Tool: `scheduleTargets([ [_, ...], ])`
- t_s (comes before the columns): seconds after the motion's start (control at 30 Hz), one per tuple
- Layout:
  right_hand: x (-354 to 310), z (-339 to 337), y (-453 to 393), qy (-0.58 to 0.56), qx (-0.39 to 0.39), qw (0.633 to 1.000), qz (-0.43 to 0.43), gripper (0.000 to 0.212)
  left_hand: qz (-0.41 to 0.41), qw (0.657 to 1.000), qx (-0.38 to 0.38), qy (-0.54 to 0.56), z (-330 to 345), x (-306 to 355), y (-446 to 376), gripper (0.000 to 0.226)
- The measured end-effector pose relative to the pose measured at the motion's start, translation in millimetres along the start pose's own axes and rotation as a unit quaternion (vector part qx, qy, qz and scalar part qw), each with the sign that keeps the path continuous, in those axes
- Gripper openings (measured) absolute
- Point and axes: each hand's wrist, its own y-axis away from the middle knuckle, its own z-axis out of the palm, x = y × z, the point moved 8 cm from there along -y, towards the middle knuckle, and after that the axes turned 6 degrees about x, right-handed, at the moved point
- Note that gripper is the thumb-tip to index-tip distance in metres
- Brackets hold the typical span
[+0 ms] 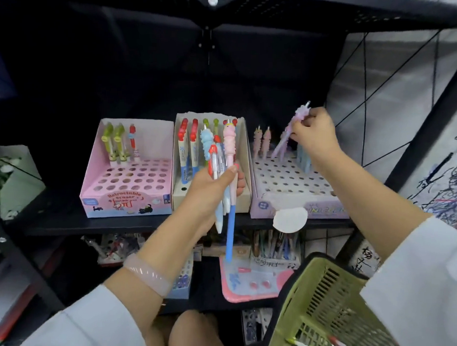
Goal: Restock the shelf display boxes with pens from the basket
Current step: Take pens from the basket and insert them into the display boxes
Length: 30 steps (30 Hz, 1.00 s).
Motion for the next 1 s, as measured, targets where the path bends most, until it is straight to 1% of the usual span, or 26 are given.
scheduleTargets([
  [0.07,1.9,-6.4,-20.8,0.098,0.03,0.994,-0.043,0.027,0.0,1.0,0.0,0.004,6.4,3.0,-9.0,0.006],
  [0.1,4.7,-7.0,-28.4,0.131,0.032,0.989,-0.055,0.026,-0.001,1.0,-0.001,0.003,9.1,3.3,-13.1,0.008],
  [0.23,21.0,-1.2,-42.9,0.248,0.005,0.966,-0.073,0.027,-0.003,1.0,-0.002,-0.012,16.0,1.2,-24.8,0.014],
  [0.33,26.1,3.5,-45.4,0.282,-0.011,0.955,-0.089,0.025,-0.009,1.0,0.001,-0.015,17.5,-2.6,-29.7,0.01],
  [0.47,28.6,7.3,-54.7,0.273,-0.021,0.957,-0.101,0.016,-0.012,1.0,0.006,-0.015,17.6,-6.8,-35.0,0.009],
  [0.57,34.4,8.5,-58.8,0.288,-0.014,0.951,-0.108,0.019,-0.015,1.0,0.0,-0.01,19.0,-8.6,-36.6,0.007],
  [0.63,40.6,13.3,-60.1,0.332,-0.022,0.936,-0.112,0.026,-0.021,1.0,-0.004,-0.004,20.0,-10.3,-37.1,0.008],
  [0.7,40.5,19.5,-60.3,0.385,-0.024,0.912,-0.141,0.025,-0.024,1.0,-0.004,-0.001,19.6,-11.1,-37.7,0.009],
  [0.8,33.3,21.7,-61.5,0.478,0.005,0.857,-0.193,0.033,-0.028,1.0,-0.002,0.001,17.7,-11.9,-37.5,0.008],
  [0.83,33.7,20.8,-63.2,0.497,0.012,0.846,-0.192,0.036,-0.029,1.0,-0.002,0.001,16.9,-12.1,-37.1,0.008],
  [0.87,35.3,19.3,-65.6,0.504,0.014,0.845,-0.178,0.037,-0.029,1.0,-0.002,0.002,16.4,-11.9,-36.4,0.008],
  [1.0,44.9,14.4,-73.6,0.502,-0.01,0.858,-0.111,0.039,-0.032,0.999,-0.002,0.01,16.0,-11.2,-32.0,0.01],
])
